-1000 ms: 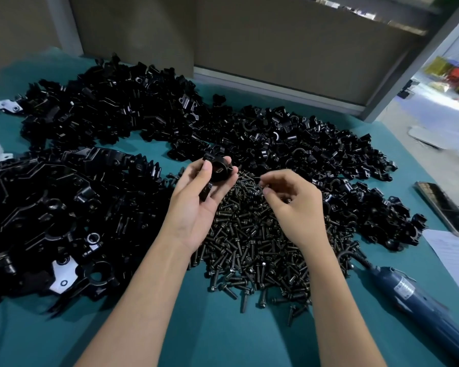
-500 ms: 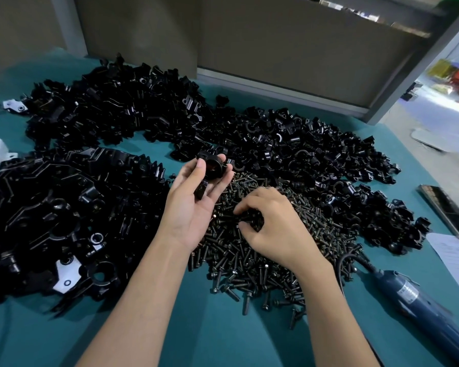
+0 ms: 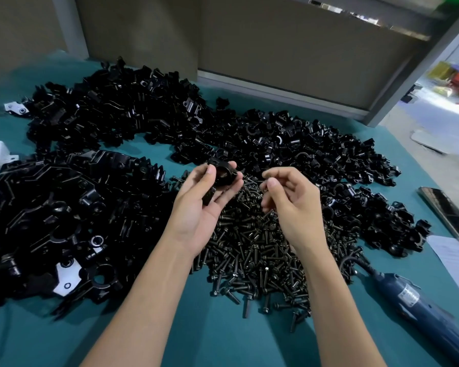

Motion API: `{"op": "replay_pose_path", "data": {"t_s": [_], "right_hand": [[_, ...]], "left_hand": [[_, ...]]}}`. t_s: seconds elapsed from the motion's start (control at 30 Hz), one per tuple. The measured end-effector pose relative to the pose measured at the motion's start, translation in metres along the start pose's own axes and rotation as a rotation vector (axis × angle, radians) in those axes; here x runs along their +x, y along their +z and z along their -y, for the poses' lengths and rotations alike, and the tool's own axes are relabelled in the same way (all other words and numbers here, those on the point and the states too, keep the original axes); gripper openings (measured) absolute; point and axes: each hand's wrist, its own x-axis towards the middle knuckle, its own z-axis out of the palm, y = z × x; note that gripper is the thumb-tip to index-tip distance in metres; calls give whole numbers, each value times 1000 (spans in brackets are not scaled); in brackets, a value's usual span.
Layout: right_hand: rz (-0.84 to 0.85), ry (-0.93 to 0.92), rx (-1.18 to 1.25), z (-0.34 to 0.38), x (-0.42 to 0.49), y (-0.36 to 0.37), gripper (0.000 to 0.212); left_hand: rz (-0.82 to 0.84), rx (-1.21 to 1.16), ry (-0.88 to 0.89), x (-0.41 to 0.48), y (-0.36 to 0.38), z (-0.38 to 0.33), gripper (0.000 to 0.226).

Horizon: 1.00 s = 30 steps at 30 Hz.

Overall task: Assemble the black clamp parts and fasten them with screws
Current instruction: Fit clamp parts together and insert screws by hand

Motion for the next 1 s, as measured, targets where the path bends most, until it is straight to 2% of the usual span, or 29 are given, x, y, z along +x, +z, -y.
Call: {"op": "replay_pose_path", "data": {"t_s": [0.13, 0.3, 0.6, 0.77, 1.0], "right_hand": [[-53, -209, -187, 5, 18, 11, 21], [-9, -359, -333, 8, 21, 20, 28], [30, -245, -217, 11, 17, 14, 28], [-2, -299, -254, 12, 10, 24, 32], [-59, -278, -246, 9, 5, 28, 34]], "left_hand": [[17, 26, -27, -2, 5, 1, 35], [14, 95, -19, -2, 3, 1, 34], [55, 168, -3, -4, 5, 2, 39], [21, 155, 3, -4, 5, 0, 51], [67, 167, -13, -5, 3, 1, 47]]}}
